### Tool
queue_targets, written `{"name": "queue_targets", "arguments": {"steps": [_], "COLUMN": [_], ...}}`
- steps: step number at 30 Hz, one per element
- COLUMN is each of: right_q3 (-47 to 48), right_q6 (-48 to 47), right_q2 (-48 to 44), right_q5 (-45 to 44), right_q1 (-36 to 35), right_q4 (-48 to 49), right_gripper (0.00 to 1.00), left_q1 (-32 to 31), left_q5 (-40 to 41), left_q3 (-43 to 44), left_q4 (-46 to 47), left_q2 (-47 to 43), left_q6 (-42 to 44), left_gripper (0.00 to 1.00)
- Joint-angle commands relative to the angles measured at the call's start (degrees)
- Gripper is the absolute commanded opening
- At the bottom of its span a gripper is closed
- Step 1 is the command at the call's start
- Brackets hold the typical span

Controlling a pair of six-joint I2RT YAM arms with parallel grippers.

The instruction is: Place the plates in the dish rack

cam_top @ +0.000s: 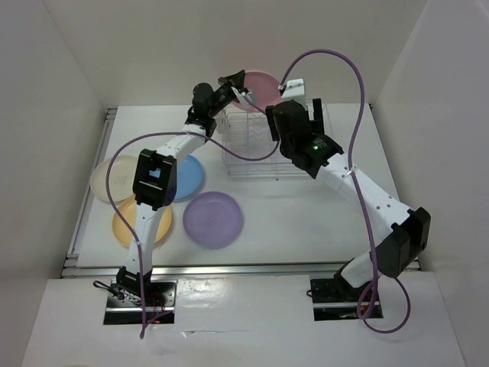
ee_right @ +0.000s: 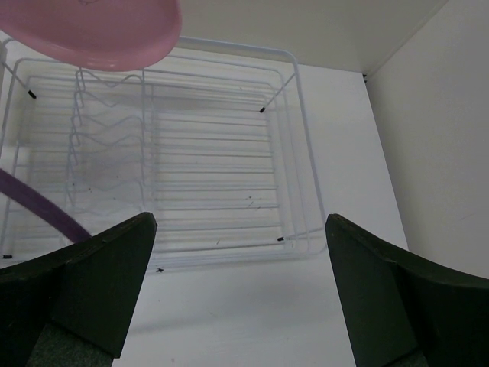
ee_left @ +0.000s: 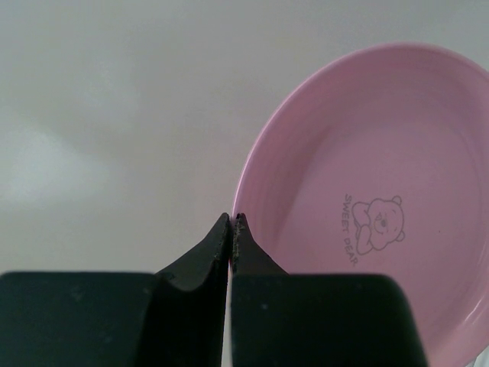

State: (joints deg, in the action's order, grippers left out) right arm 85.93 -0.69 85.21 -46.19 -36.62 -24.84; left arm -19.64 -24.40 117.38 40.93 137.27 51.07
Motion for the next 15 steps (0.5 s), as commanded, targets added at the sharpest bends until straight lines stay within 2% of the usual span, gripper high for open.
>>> {"name": "queue_targets", "arguments": {"steps": [1,8,15], "right_q3": [2.14,3.28,5.73], "right_q6": [1.04,1.74,1.22], "right_q2": [-0.39,1.36,4.00], "right_q5": [0.23,0.23,0.76], "right_q1": [-0.47,-0.47,-0.47], "right_q4": [-1.43,-2.67,-2.14], "right_gripper": [1.00,1.00,1.00], "left_q1": [-0.05,-0.05,-0.05], "left_q5": [-1.44,-1.44,-0.82], "left_q3": [4.60,6.63,0.58], "left_q4": [4.07,4.07,4.07], "left_q2": [2.99,5.02,3.62], "left_q6": [1.31,2.90,3.52], "left_gripper": [0.00,0.00,0.00]}}
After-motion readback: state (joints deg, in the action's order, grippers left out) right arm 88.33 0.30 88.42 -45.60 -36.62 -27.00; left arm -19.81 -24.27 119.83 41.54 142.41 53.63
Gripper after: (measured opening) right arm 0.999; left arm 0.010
